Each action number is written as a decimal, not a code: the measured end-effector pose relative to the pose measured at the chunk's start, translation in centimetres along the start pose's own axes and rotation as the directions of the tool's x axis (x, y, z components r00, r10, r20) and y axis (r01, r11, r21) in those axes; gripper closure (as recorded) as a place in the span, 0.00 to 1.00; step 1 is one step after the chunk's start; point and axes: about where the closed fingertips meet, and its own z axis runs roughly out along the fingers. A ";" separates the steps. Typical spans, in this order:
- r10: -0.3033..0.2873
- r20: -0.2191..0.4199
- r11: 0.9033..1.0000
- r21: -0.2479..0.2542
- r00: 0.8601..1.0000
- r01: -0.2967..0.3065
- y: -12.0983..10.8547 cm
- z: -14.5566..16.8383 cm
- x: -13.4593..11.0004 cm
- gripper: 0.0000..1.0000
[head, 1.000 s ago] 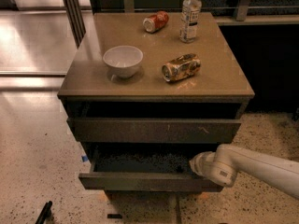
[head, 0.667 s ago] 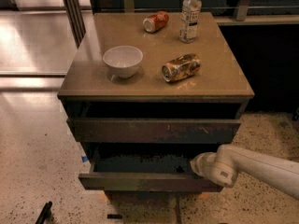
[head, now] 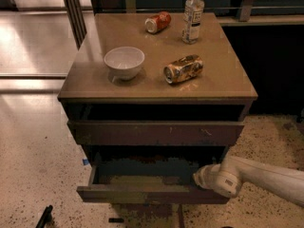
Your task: Open middle drawer
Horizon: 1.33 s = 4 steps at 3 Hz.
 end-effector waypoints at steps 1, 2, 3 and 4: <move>0.080 -0.010 0.995 -0.051 0.997 -0.081 0.8 0.1 4.3 1.00; 0.083 -0.010 0.995 -0.052 0.997 -0.083 0.8 -0.3 4.1 1.00; 0.095 0.043 0.995 -0.049 0.995 -0.092 0.3 -1.4 4.3 1.00; 0.153 0.144 0.988 -0.051 0.978 -0.147 1.0 -3.9 4.5 1.00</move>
Offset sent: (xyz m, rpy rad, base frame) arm -0.1526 -0.0112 -0.0167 0.2101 -0.0543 -0.2060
